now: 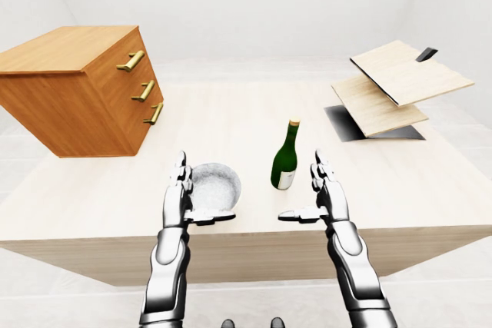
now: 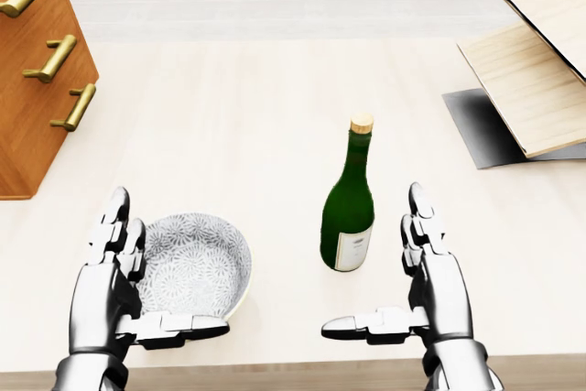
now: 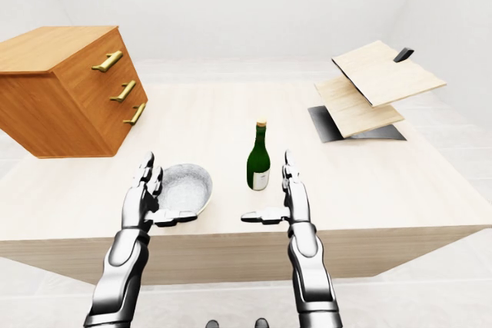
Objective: Put the wine bottle on the wine rack.
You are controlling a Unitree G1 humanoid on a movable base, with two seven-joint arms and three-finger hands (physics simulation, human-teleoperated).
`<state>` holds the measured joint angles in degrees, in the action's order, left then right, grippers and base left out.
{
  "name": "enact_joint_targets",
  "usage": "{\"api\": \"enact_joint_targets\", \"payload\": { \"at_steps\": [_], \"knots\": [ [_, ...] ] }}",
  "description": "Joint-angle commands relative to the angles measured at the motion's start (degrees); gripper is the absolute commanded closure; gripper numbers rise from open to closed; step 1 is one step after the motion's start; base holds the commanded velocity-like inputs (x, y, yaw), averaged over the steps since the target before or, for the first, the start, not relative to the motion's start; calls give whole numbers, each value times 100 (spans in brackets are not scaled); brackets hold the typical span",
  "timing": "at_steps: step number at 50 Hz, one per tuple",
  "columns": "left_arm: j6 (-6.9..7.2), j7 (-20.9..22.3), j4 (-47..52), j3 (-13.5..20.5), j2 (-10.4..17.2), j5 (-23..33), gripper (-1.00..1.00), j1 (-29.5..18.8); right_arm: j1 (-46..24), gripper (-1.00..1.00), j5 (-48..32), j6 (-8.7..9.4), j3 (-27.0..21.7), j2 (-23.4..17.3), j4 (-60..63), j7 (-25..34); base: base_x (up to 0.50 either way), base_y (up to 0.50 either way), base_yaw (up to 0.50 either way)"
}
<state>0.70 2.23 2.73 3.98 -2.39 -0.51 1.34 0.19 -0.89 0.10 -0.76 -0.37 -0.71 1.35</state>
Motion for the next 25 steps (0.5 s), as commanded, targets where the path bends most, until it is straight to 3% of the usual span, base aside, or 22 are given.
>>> {"api": "enact_joint_targets", "payload": {
  "at_steps": [1,8,13,25],
  "knots": [
    [104,284,127,42,27,299,-100,11,135,-100,249,242,-189,52,485,197,0,0,0],
    [430,171,762,-274,180,196,-100,220,244,-100,423,391,-201,-46,753,246,0,0,0],
    [430,191,1280,-245,197,-113,-100,259,298,-100,449,490,-246,-98,971,273,0,0,0],
    [430,236,1844,-250,325,-187,-100,326,322,-100,437,490,-388,-162,1413,328,0,0,0]
  ]
}}
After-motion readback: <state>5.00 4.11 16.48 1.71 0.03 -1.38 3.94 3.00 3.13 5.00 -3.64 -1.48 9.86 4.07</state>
